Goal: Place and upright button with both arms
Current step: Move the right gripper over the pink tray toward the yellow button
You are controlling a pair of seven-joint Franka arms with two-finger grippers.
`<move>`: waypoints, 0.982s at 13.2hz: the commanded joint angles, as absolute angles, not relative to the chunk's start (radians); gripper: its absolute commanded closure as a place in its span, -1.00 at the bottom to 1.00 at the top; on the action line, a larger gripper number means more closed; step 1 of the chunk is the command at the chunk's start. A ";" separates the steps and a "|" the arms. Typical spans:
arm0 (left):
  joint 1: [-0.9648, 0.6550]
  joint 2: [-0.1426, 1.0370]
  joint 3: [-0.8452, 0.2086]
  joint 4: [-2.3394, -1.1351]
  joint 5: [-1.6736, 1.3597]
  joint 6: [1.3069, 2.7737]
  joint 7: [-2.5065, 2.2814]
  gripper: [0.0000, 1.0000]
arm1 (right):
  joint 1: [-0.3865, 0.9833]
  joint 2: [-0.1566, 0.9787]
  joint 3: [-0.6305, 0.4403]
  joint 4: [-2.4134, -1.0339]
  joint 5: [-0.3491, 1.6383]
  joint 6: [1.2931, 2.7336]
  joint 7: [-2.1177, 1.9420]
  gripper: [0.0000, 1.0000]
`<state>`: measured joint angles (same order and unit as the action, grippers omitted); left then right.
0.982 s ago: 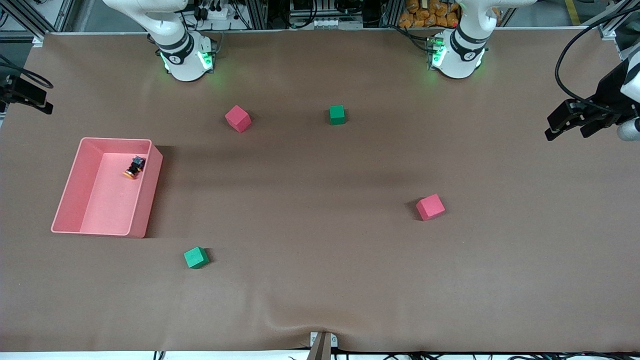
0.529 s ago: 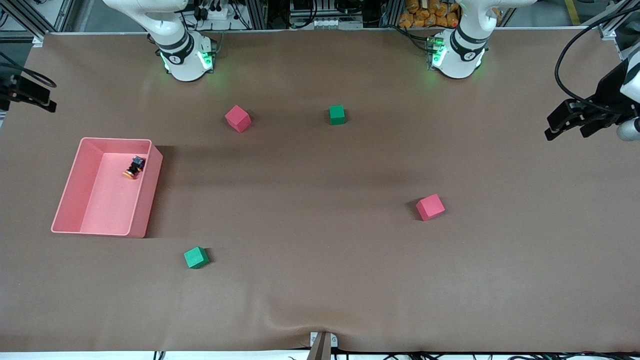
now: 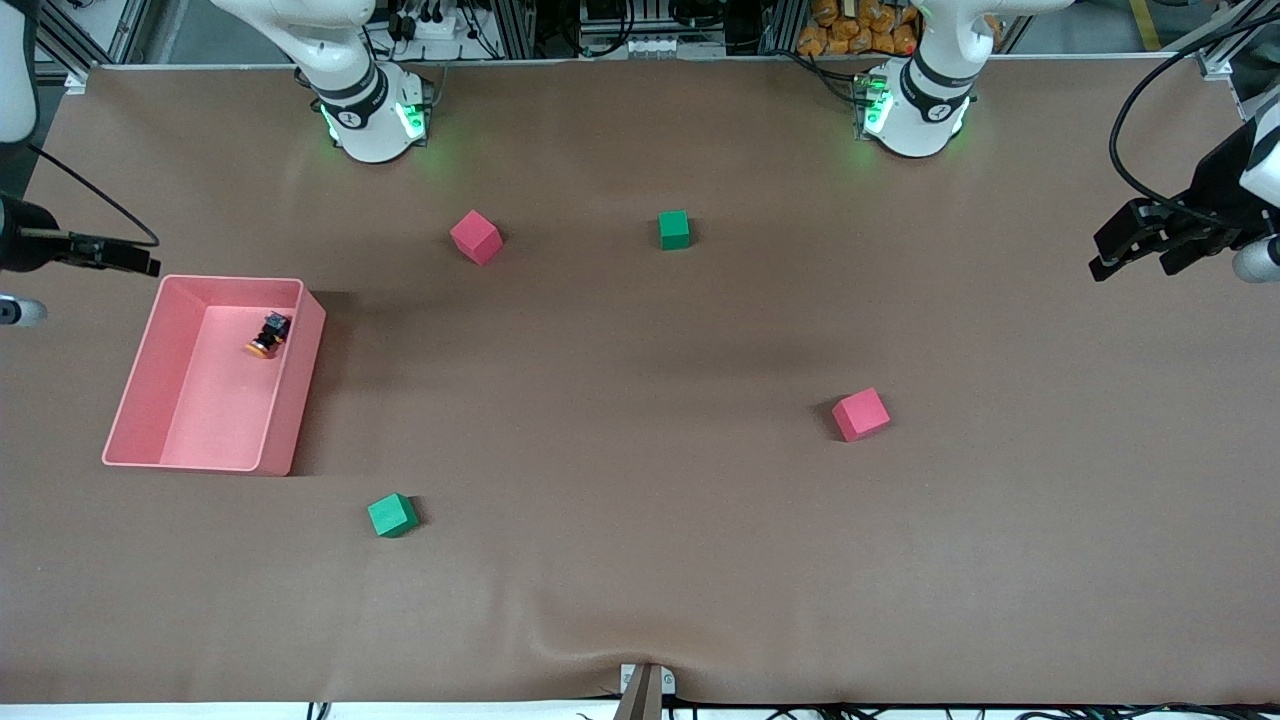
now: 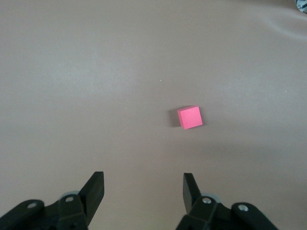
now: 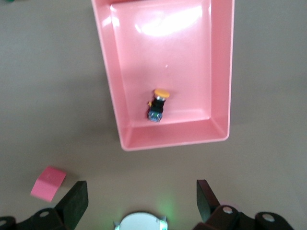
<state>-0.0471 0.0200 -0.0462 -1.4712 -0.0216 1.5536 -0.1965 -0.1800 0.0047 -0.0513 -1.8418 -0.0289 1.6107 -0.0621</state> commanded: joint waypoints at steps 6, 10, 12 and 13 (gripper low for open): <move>-0.038 0.015 -0.048 -1.470 -0.038 1.546 -0.183 -0.49 | -0.314 0.018 -0.035 -2.183 -0.054 2.026 -0.239 -1.00; -0.037 0.014 -0.048 -1.471 -0.038 1.545 -0.181 -0.49 | -0.304 0.023 -0.034 -2.243 -0.046 2.059 -0.241 -1.00; -0.037 0.015 -0.048 -1.471 -0.038 1.545 -0.181 -0.49 | -0.307 0.029 -0.034 -2.243 -0.046 2.065 -0.258 -1.00; -0.035 0.015 -0.048 -1.471 -0.038 1.545 -0.181 -0.49 | -0.310 0.028 -0.034 -2.243 -0.046 2.063 -0.274 -1.00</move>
